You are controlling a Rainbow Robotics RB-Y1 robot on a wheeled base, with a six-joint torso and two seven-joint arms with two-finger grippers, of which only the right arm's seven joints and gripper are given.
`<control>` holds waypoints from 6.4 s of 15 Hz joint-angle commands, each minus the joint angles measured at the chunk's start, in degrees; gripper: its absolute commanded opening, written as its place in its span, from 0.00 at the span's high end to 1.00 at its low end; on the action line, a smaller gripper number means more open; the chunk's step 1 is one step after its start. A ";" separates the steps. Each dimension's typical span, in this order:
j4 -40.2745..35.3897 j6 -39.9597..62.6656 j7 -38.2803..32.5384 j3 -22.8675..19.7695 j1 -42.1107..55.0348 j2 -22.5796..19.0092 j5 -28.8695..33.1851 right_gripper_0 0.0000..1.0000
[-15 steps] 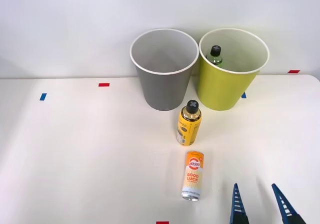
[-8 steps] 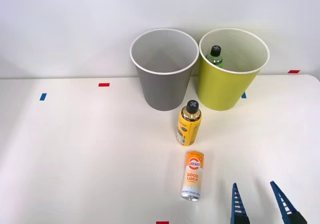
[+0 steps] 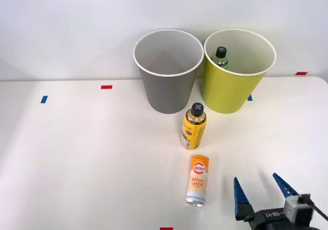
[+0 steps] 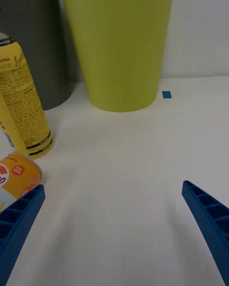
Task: Put cans in the gray bin, plastic bottles in the light green bin
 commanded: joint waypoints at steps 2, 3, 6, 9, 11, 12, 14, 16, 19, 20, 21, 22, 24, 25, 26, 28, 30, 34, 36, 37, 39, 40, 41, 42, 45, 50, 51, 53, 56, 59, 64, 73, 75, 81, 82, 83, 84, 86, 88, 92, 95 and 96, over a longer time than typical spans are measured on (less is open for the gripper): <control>-8.87 14.30 -1.93 -0.88 -1.27 -7.85 -11.76 0.00; -9.05 15.71 -2.11 -0.80 -2.59 -9.00 -13.61 0.00; -9.05 22.83 -2.28 -2.03 -7.95 -9.88 -16.25 0.00; -12.30 35.92 -3.43 -4.84 -11.02 -10.05 -17.48 0.00; -18.19 48.40 -7.91 -6.86 -12.08 -10.05 -17.13 0.00; -22.23 56.40 -12.57 -7.30 -13.05 -10.23 -16.60 0.00; -26.01 65.63 -20.13 -6.95 -15.51 -11.11 -15.98 0.00; -26.97 68.97 -27.60 -5.45 -18.41 -12.25 -15.46 0.00; -26.97 68.97 -37.00 -1.59 -20.87 -16.47 -13.96 0.00; -26.97 69.06 -40.34 -0.09 -21.75 -18.22 -12.47 0.00; -26.97 69.32 -45.61 2.90 -22.71 -20.25 -8.78 0.00; -26.97 70.38 -50.27 4.92 -23.42 -21.21 -7.11 0.00; -26.97 74.07 -55.72 8.52 -26.93 -21.92 -4.47 0.00; -26.97 75.12 -58.36 9.57 -28.43 -21.92 -4.47 0.00; -26.97 75.30 -60.12 10.98 -29.92 -22.18 -4.38 0.00; -26.27 75.30 -59.59 12.65 -32.29 -22.79 -3.85 0.00; -24.51 75.21 -59.68 13.71 -33.70 -22.79 -3.85 0.00; -21.00 75.21 -59.59 15.55 -36.42 -22.09 -3.94 0.00; -20.82 75.30 -59.33 15.64 -36.42 -20.60 -3.85 0.00; -20.91 75.30 -59.24 15.64 -36.51 -19.89 -3.85 0.00; -20.12 75.30 -58.80 15.64 -36.51 -18.05 -3.24 0.00; -19.50 75.21 -58.45 15.64 -36.42 -17.35 -2.54 0.00; -18.80 75.21 -58.01 15.64 -36.25 -16.47 -1.66 0.00; -18.19 75.30 -57.57 15.64 -36.25 -15.94 -0.95 0.00; -17.13 75.30 -55.90 16.43 -35.90 -15.68 1.42 0.00; -17.04 79.60 -56.34 19.15 -38.18 -15.32 2.83 0.00; -17.04 80.75 -56.86 19.95 -39.06 -15.06 3.09 0.00; -17.04 81.19 -57.92 20.65 -40.38 -14.71 2.56 0.00; -16.52 81.19 -58.10 21.18 -41.17 -14.62 2.30 0.00; -11.77 81.10 -57.92 21.44 -43.46 -12.07 2.47 0.00; -7.64 80.48 -57.48 21.70 -45.04 -7.50 5.20 0.00; -7.64 80.57 -56.34 21.62 -44.07 -6.36 8.63 0.79; -7.64 80.57 -55.81 21.62 -43.63 -6.36 9.33 0.90; -7.73 78.11 -47.37 21.62 -40.03 -5.74 15.83 1.00; -7.73 77.67 -45.88 21.53 -39.41 -5.39 16.45 1.00; -7.73 76.44 -44.03 20.91 -38.36 -4.95 16.71 1.00; -7.90 74.68 -42.80 20.21 -37.22 -4.78 16.62 1.00; -10.45 71.69 -42.10 18.89 -33.70 -4.60 16.45 1.00; -17.48 71.43 -41.22 18.10 -29.92 -5.22 16.45 1.00; -30.31 69.23 -39.73 14.06 -22.45 -7.24 16.18 1.00; -31.87 65.80 -38.94 9.05 -19.81 -8.38 9.15 1.00; -31.87 65.80 -38.76 7.99 -19.73 -8.64 7.75 1.00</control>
